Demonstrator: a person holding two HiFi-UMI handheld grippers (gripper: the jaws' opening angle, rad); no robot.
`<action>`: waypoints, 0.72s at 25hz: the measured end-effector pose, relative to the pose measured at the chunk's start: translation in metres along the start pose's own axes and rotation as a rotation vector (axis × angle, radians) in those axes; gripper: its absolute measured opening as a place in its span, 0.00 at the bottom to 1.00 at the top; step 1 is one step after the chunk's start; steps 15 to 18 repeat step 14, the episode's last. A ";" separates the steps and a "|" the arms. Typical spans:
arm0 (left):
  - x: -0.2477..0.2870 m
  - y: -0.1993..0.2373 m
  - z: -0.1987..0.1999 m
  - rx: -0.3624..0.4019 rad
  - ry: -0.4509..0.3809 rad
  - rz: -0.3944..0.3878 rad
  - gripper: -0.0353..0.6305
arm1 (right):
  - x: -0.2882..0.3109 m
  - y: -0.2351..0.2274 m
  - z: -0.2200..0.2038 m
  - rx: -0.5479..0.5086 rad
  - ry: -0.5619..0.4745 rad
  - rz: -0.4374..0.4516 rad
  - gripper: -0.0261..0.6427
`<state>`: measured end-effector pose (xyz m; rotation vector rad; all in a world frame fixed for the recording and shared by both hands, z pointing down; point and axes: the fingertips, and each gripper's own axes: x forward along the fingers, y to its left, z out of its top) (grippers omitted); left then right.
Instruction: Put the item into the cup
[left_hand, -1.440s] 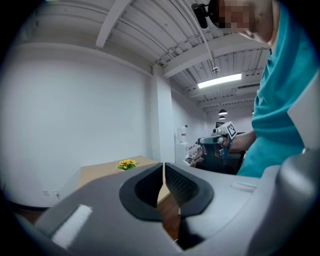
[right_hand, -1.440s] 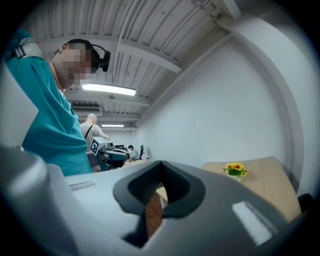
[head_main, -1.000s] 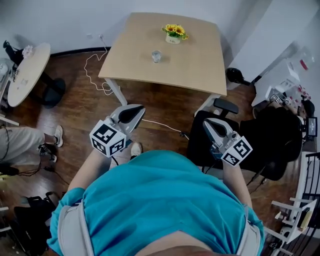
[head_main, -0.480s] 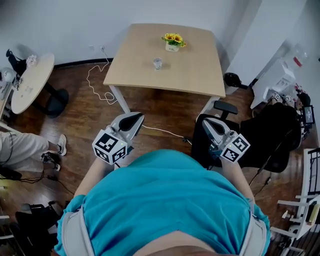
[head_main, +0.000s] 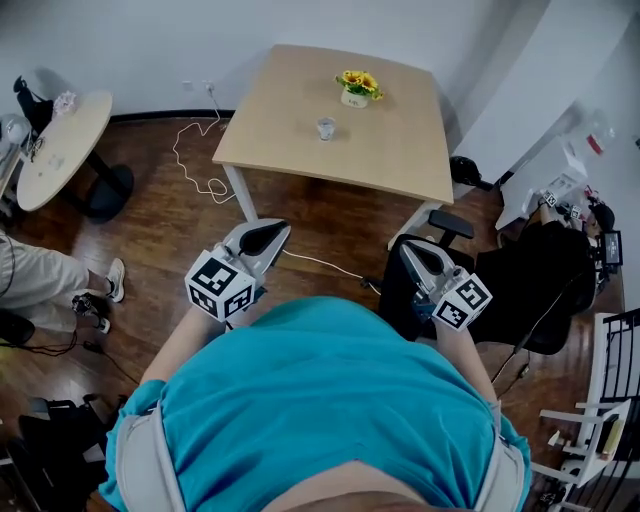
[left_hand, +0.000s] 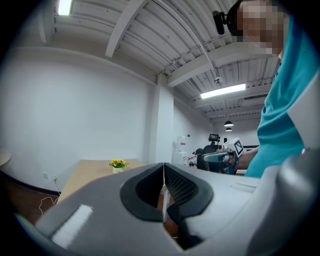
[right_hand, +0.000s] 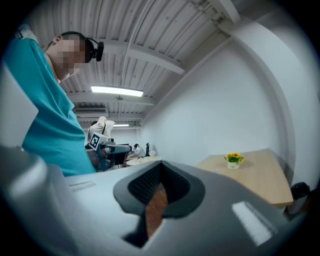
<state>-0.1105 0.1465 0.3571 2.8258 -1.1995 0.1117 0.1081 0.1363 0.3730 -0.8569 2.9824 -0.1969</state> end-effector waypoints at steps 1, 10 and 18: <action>0.000 0.000 0.000 -0.002 0.000 -0.002 0.06 | 0.000 0.000 0.000 0.000 0.000 -0.001 0.04; 0.006 0.001 0.000 -0.008 -0.010 -0.006 0.06 | -0.001 -0.006 0.004 -0.003 -0.002 0.002 0.04; 0.008 -0.003 0.002 -0.005 -0.013 -0.011 0.06 | -0.003 -0.008 0.006 -0.008 -0.002 0.002 0.04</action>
